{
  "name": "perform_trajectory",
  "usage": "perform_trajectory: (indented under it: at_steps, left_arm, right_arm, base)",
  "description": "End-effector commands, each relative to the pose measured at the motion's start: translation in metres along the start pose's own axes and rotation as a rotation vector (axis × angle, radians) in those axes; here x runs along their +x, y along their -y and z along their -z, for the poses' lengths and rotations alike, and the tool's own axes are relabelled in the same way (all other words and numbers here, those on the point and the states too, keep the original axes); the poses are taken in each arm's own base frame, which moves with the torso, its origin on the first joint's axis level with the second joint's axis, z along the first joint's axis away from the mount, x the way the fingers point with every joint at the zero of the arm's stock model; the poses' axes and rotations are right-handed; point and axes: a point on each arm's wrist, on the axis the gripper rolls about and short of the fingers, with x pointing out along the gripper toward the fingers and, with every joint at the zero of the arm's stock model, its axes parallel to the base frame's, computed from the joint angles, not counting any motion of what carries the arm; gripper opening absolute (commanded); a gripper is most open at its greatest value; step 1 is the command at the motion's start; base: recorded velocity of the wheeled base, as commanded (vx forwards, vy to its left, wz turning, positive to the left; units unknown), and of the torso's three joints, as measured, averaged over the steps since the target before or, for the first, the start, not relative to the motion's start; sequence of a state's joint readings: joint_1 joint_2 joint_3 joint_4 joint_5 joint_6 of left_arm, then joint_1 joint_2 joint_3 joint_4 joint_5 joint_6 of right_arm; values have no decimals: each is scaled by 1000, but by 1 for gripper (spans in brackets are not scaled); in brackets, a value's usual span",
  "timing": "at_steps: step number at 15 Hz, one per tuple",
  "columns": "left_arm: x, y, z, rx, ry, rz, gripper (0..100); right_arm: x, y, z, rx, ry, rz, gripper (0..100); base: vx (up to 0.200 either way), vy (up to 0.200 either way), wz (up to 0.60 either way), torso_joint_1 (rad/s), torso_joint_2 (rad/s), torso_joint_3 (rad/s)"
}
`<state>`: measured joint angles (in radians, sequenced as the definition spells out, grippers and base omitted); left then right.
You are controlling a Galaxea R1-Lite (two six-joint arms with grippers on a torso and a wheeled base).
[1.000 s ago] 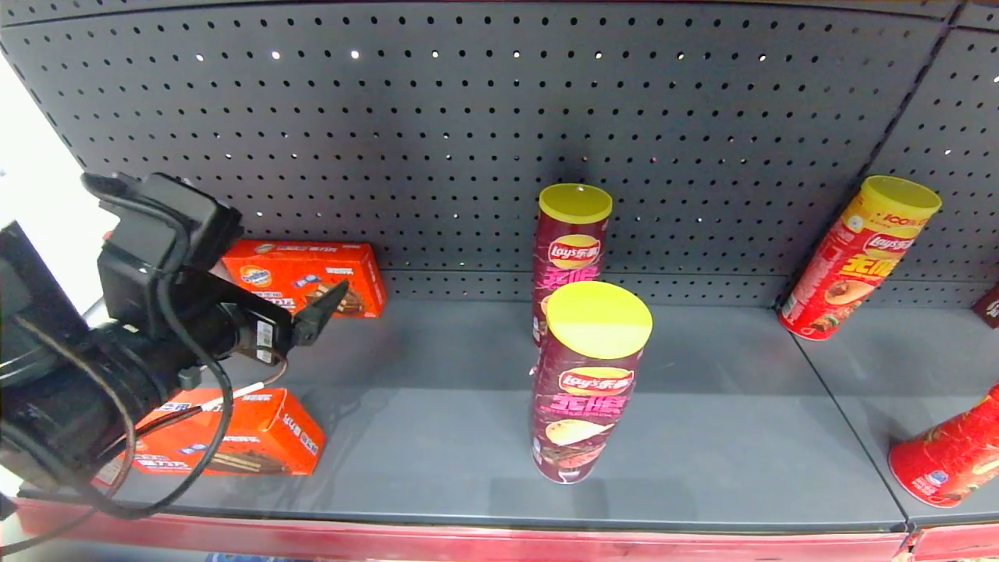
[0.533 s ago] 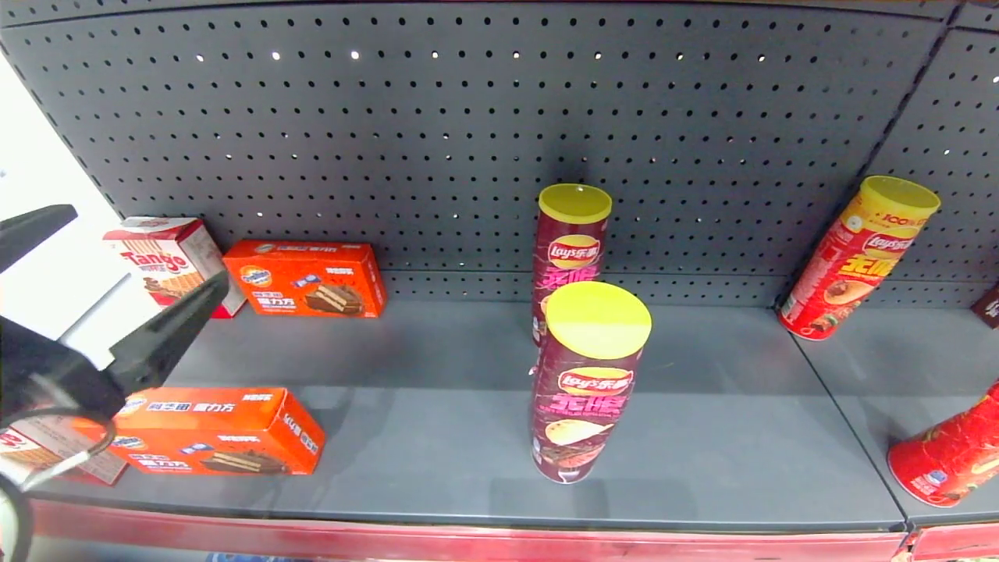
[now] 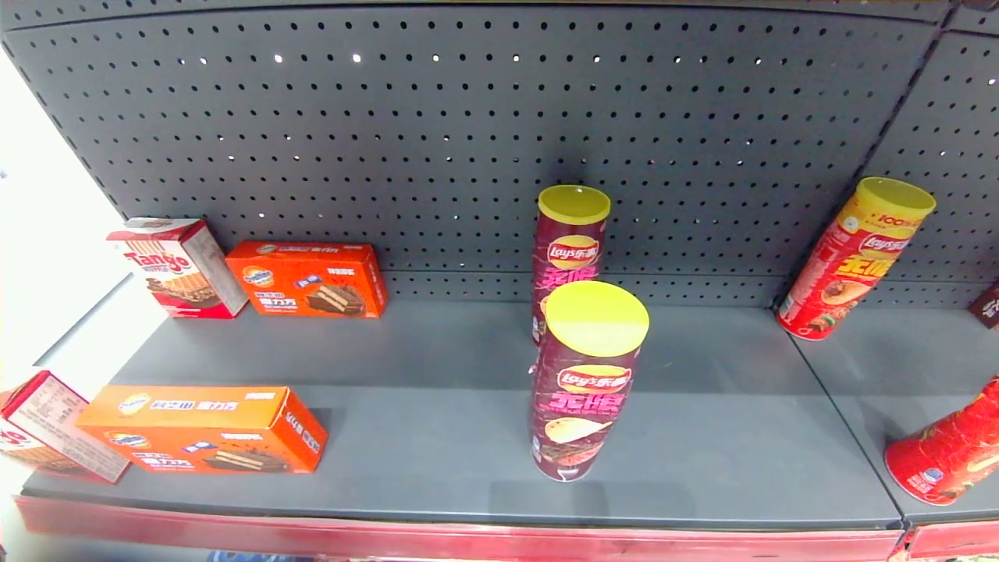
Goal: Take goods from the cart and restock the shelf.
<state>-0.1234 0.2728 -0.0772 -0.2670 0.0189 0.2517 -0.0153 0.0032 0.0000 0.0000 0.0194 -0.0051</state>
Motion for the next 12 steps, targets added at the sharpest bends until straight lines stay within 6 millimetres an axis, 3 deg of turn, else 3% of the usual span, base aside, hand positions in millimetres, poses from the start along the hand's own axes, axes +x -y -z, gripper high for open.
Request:
perform_trajectory:
  at_steps: [1, 10, 12]
  left_arm:
    - [-25, 16, 43, -17, -27, -1, 100]
    - [-25, 16, 42, -62, -7, 2, 100]
    - [-25, 15, 43, -70, -33, -77, 100]
  right_arm:
    - [0, 0, 0, -1, -1, -1, 100]
    - [0, 0, 0, -1, -1, -1, 100]
    - [0, 0, 0, -1, -1, -1, 100]
  base:
    - [0, 0, 0, 0, 0, 0]
    - [0, 0, 0, 0, 0, 0]
    - [0, 0, 0, 0, 0, 0]
